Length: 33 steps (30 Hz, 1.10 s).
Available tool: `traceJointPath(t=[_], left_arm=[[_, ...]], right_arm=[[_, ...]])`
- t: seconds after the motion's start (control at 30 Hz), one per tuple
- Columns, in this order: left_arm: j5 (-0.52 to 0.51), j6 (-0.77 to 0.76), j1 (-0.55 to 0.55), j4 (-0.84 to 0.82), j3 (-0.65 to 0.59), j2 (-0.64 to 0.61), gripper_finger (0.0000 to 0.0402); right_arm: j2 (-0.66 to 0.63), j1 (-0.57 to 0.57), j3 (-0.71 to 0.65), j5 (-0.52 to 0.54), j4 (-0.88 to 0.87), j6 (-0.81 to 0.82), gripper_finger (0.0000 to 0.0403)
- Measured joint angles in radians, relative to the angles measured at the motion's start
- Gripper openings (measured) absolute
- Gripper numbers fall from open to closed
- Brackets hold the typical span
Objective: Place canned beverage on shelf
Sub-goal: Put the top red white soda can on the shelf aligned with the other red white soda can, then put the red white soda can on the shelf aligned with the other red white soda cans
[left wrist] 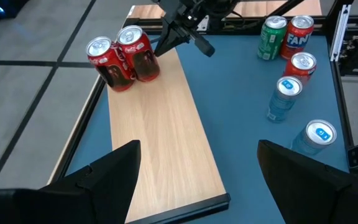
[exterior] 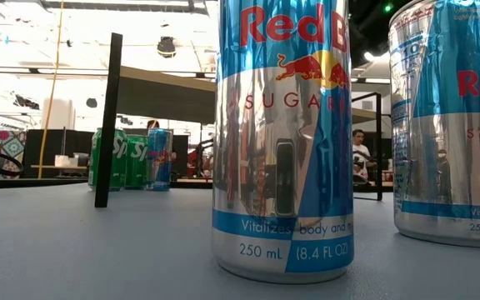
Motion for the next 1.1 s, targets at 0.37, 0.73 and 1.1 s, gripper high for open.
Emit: traceJointPath(t=[0.37, 0.73, 1.1], left_arm=[[0.001, -0.003, 0.0, -0.006, 0.0, 0.0, 0.0309], [0.019, 0.004, 0.0, -0.007, 0.0, 0.0, 0.0309], [0.041, 0.027, 0.0, -0.008, 0.0, 0.049, 0.0309]], right_arm=[[-0.065, 0.133, 0.051, -0.08, -0.011, -0.022, 0.0], [-0.14, 0.418, 0.18, -0.468, -0.144, 0.141, 0.0064], [-0.022, 0.594, 0.179, -0.503, -0.251, 0.528, 0.0281]])
